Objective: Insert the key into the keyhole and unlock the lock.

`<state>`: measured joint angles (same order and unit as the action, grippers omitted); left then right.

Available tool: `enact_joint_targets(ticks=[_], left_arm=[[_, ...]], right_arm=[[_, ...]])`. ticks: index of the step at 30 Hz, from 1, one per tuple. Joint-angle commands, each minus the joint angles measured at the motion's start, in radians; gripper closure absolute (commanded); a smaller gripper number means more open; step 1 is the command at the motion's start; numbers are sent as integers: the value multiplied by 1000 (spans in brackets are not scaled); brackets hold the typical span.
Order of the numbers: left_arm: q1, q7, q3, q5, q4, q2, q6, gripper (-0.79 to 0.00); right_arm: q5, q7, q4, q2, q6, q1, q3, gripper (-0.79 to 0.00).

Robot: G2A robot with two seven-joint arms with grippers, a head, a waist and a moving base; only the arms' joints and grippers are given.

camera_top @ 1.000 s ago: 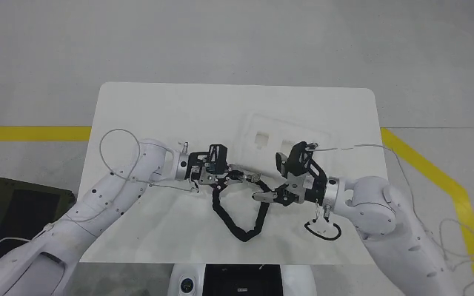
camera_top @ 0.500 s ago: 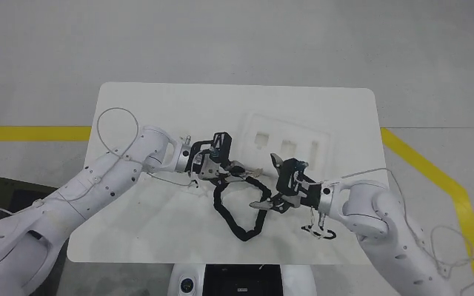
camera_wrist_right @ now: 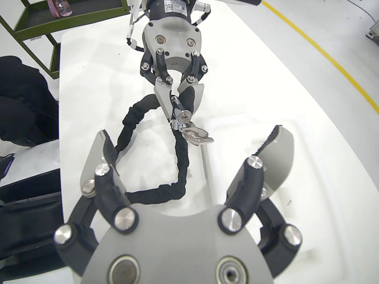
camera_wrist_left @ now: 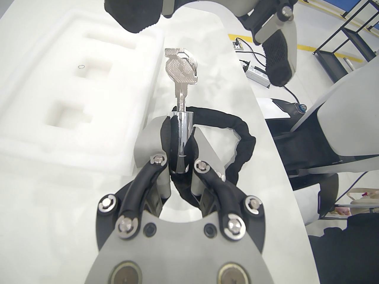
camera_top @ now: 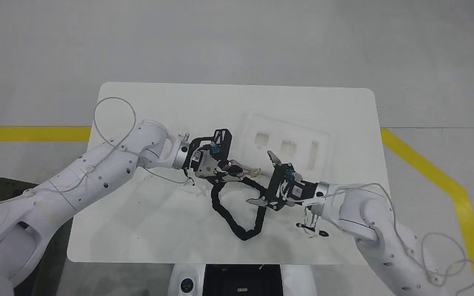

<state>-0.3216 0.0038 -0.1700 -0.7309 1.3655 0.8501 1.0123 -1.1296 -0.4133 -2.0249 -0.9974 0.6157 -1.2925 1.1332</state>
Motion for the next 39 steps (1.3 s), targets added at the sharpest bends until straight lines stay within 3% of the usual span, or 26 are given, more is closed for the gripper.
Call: enact_joint_targets(ticks=[1, 7, 10, 12, 19, 23, 26, 39], left_arm=[[0, 0, 0, 0, 0, 0, 0, 0], [0, 0, 0, 0, 0, 0, 0, 0], [0, 0, 0, 0, 0, 0, 0, 0], [0, 0, 0, 0, 0, 0, 0, 0], [0, 0, 0, 0, 0, 0, 0, 0], [0, 0, 0, 0, 0, 0, 0, 0], [0, 0, 0, 0, 0, 0, 0, 0], [0, 0, 0, 0, 0, 0, 0, 0]], right_arm=[[-30, 10, -3, -2, -11, 4, -7, -646], [-92, 19, -2, -6, -23, 17, -28, -496], [-111, 16, 2, -8, -26, 24, -34, -468], [-119, 14, 6, -9, -29, 28, -35, -385], [-139, 10, 17, -12, -33, 38, -41, -271], [-136, 9, 18, -14, -29, 42, -45, -142], [-121, 2, 19, -16, -30, 44, -45, 0], [127, -226, 18, -27, -135, 70, -48, 0]])
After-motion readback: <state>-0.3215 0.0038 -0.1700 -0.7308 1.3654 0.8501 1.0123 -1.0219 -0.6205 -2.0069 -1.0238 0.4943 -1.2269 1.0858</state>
